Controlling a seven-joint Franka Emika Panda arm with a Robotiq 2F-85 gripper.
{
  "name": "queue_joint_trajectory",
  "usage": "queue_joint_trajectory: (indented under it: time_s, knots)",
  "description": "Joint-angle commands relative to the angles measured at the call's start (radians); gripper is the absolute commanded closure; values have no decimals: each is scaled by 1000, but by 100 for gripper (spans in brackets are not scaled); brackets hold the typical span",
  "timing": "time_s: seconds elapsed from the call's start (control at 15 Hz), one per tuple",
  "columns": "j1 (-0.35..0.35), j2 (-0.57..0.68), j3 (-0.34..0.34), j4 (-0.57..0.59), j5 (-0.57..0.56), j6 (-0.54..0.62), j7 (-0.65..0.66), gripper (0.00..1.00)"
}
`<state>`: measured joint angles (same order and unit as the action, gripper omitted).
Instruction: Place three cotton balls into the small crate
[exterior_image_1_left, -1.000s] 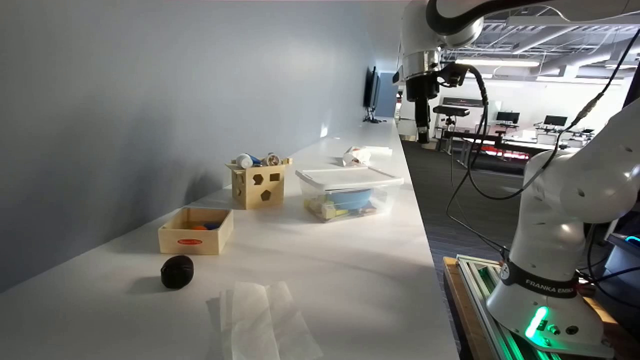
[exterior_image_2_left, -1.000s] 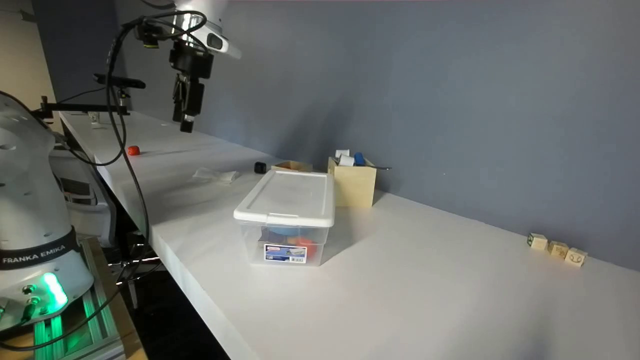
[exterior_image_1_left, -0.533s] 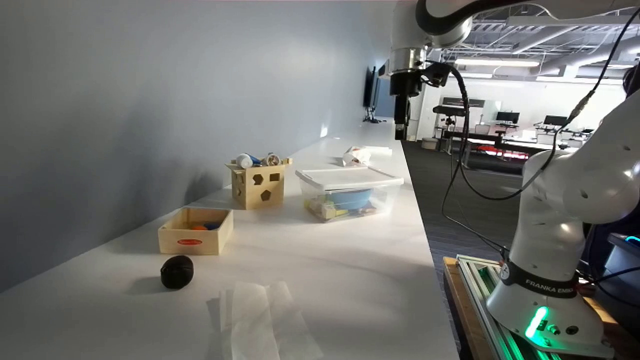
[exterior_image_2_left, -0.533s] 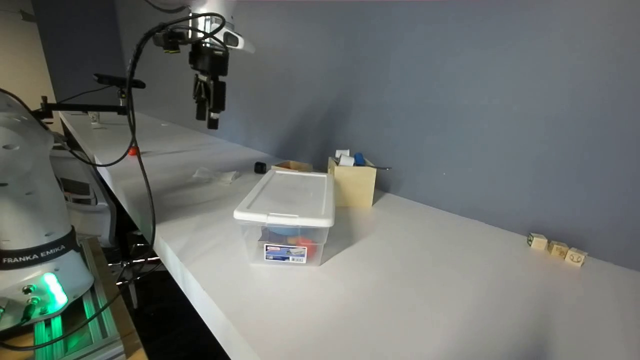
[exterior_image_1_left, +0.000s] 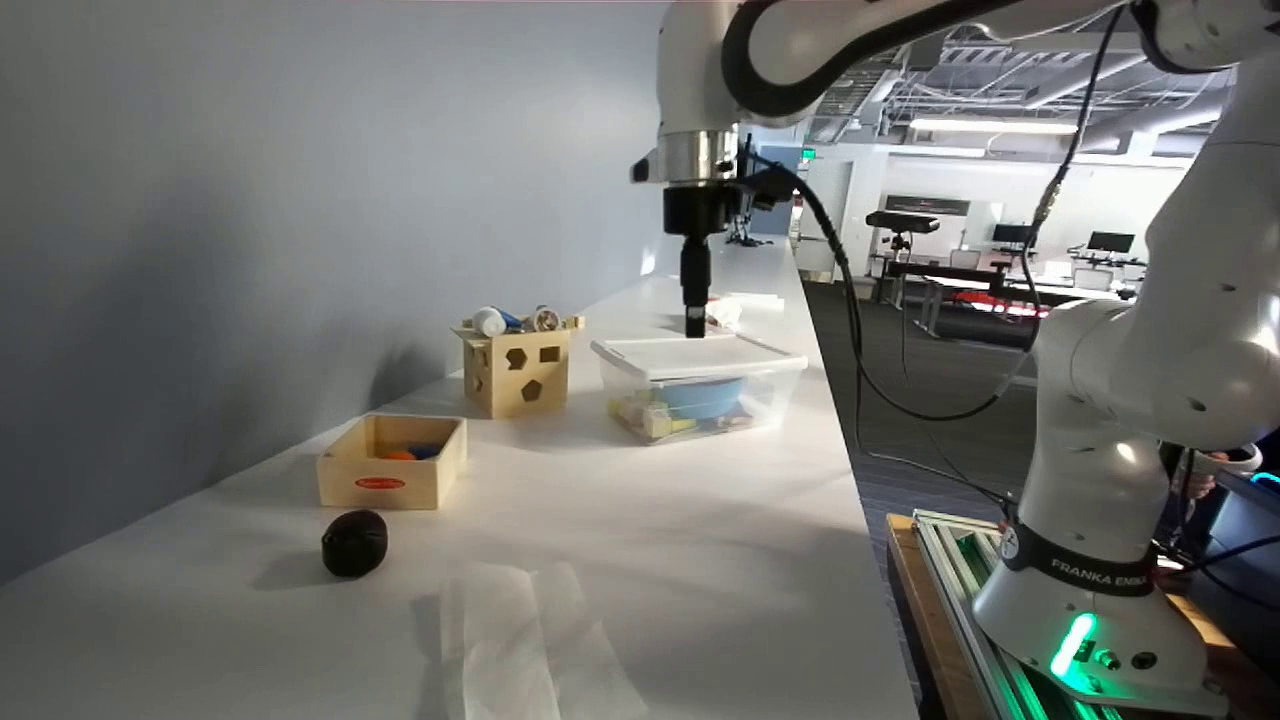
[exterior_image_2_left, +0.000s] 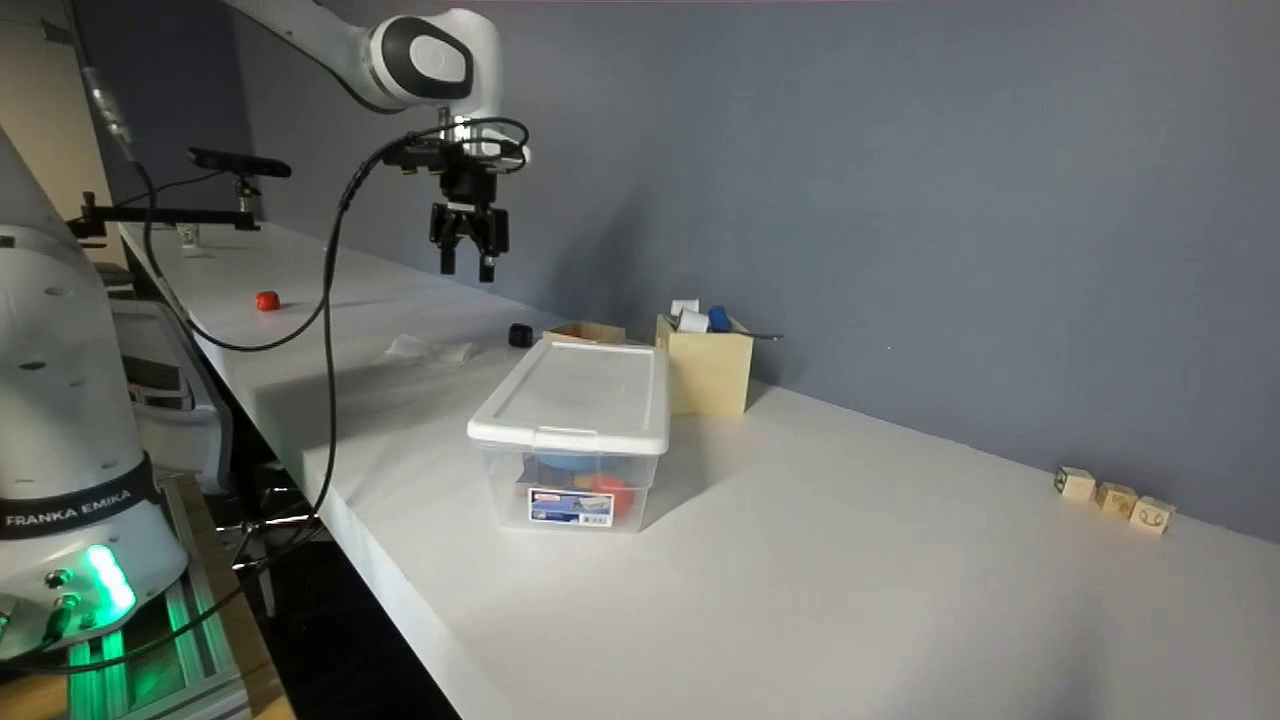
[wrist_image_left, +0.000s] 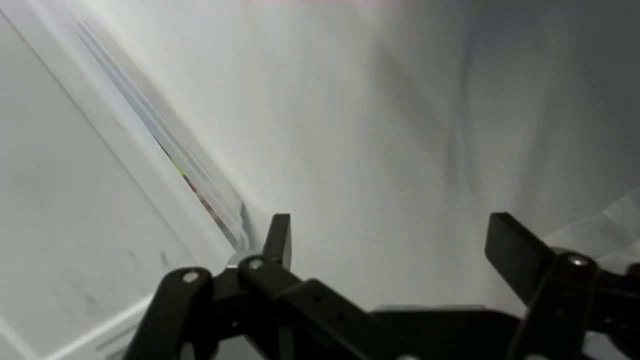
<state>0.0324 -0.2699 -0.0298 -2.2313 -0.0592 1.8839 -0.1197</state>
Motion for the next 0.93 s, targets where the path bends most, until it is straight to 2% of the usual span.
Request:
queue_joint_trajectory:
  time_s: [0.0,0.27,0.33,0.47,0.53,0.67,0.87]
  knots:
    - [39,210,67,147,32,65,55,0]
    - [64,344,112,286,46,159,22,0]
    - [70,386,123,332,33,137,12,0]
    - [73,432,134,401,19,5,-42,0]
    - [69,371,130,310,18,98,14,0]
    - [72,409,135,356,18,48,-12,0]
    - [72,423,135,375,18,33,-24,0]
